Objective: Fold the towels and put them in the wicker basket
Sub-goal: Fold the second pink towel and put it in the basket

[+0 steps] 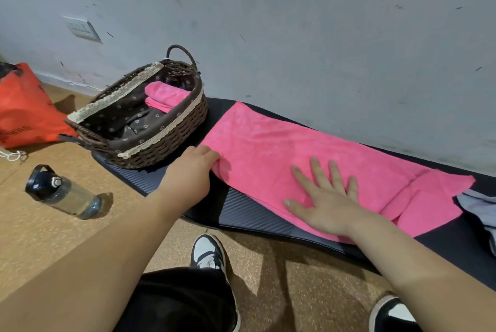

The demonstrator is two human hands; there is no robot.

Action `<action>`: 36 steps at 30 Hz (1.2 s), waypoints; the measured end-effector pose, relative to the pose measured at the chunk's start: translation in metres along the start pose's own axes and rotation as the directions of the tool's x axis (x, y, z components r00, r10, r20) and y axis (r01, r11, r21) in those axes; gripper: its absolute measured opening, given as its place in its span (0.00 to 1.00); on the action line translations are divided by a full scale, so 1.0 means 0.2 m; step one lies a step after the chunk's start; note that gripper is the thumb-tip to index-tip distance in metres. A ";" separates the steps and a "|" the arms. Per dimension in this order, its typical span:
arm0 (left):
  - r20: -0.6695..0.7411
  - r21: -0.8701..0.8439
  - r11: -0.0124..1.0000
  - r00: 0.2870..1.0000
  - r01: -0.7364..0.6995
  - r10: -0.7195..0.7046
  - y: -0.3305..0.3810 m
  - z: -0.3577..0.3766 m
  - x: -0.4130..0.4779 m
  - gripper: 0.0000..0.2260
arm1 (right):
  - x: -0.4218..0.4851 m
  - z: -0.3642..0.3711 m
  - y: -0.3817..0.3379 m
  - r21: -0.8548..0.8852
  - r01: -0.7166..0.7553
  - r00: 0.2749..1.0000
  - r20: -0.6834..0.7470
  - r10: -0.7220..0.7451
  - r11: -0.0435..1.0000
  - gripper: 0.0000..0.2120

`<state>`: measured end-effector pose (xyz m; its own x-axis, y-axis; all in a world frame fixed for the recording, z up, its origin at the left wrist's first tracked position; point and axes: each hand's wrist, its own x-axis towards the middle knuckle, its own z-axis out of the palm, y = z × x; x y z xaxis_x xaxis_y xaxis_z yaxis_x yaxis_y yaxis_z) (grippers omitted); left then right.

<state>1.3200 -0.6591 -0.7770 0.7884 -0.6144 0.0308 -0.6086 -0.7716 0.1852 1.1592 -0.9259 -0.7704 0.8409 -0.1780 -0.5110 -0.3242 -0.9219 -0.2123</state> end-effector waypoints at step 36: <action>0.248 0.015 0.998 0.967 -0.063 0.057 0.36 -0.08 0.05 0.29 | -0.06 0.04 -0.03 0.027 -0.036 0.999 -0.015 0.036 0.999 0.53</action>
<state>1.2845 -0.7184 -0.7472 0.7056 -0.6790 -0.2030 -0.6580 -0.7340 0.1681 1.1482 -0.9147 -0.7700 0.8349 -0.2161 -0.5062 -0.3656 -0.9052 -0.2166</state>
